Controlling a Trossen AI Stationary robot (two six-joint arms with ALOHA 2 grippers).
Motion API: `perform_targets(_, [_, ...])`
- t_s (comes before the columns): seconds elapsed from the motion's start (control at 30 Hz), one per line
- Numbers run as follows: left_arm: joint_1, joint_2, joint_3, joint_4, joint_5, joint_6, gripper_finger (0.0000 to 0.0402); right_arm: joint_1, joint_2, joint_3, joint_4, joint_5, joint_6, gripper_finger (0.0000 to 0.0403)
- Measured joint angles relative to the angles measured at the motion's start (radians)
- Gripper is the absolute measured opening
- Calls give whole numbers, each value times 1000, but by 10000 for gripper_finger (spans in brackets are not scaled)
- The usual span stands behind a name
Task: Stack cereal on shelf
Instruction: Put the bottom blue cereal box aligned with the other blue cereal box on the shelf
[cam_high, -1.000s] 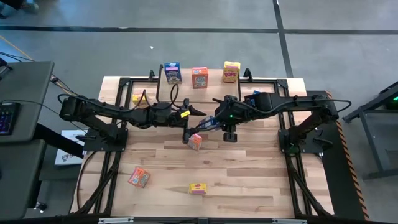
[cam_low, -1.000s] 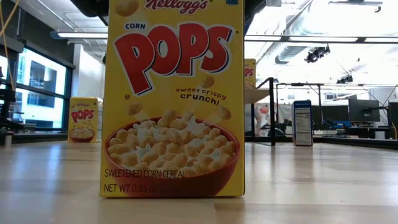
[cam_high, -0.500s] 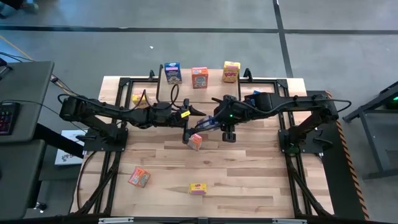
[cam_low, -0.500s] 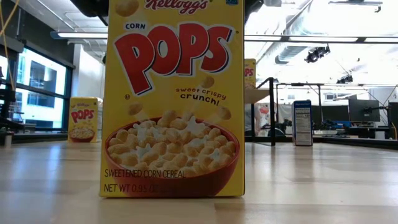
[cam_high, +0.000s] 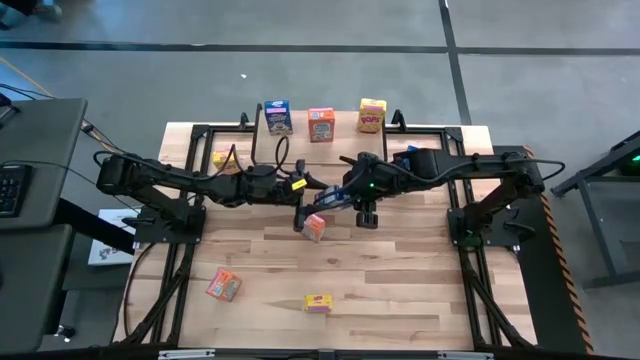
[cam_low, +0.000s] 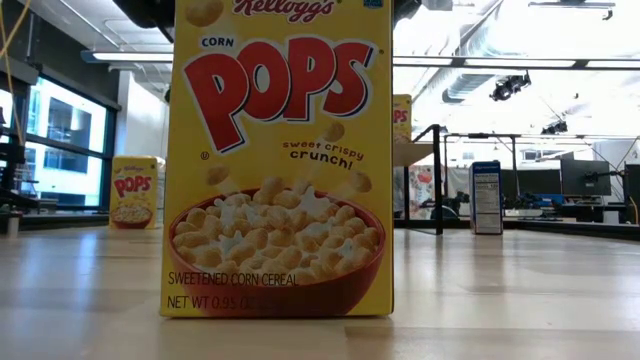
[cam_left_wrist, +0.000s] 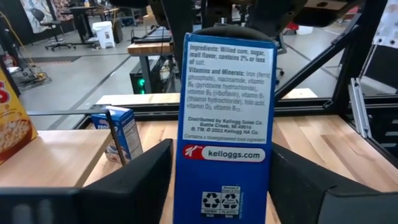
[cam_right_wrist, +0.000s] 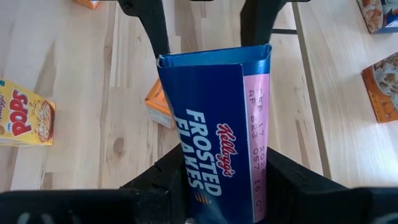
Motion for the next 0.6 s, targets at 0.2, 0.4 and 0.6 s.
perform_targets(0.2, [0,0,0,1,2,2,188,0,0,0,-1,13,-1,136])
perform_targets(0.4, [0,0,0,1,1,2,182,0,0,0,4,13,-9,136])
perform_targets(0.6, [0,0,0,1,0,24,182,0,0,0,4,15,-6,167])
